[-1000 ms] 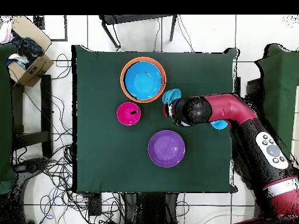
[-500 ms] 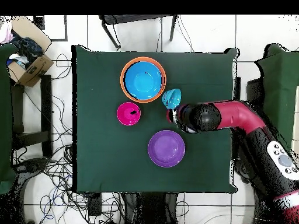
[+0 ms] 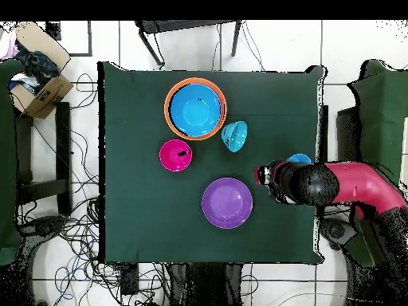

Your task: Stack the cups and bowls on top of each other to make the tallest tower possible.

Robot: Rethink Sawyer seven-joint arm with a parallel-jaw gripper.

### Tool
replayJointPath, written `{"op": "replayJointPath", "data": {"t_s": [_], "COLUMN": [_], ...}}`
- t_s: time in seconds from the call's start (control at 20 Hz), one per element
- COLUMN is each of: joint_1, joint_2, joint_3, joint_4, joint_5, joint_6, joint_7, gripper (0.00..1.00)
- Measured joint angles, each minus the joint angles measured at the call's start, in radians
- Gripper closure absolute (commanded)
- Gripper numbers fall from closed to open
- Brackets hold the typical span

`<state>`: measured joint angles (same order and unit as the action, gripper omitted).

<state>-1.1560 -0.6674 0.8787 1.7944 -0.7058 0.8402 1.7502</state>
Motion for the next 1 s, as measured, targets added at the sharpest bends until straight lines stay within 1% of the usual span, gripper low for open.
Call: {"op": "replayJointPath", "data": {"t_s": [0.2,0.45,0.6,0.7,0.8,1.0], "joint_1": [-0.041,-0.060,-0.058,-0.048,-0.040,-0.003], "joint_2": [-0.013,-0.029,-0.031,-0.029,-0.028,-0.027], "joint_3": [-0.001,-0.004,-0.009,-0.021,-0.027,-0.049], "joint_4": [0.029,0.076,0.098,0.126,0.137,0.160], "joint_5": [-0.009,-0.042,-0.057,-0.080,-0.088,-0.098], "joint_6": [0.000,-0.022,-0.039,-0.071,-0.088,-0.145], "joint_7": [0.000,0.000,0.000,0.000,0.000,0.000], "gripper": [0.00,0.00,0.00,0.00,0.00,0.00]}}
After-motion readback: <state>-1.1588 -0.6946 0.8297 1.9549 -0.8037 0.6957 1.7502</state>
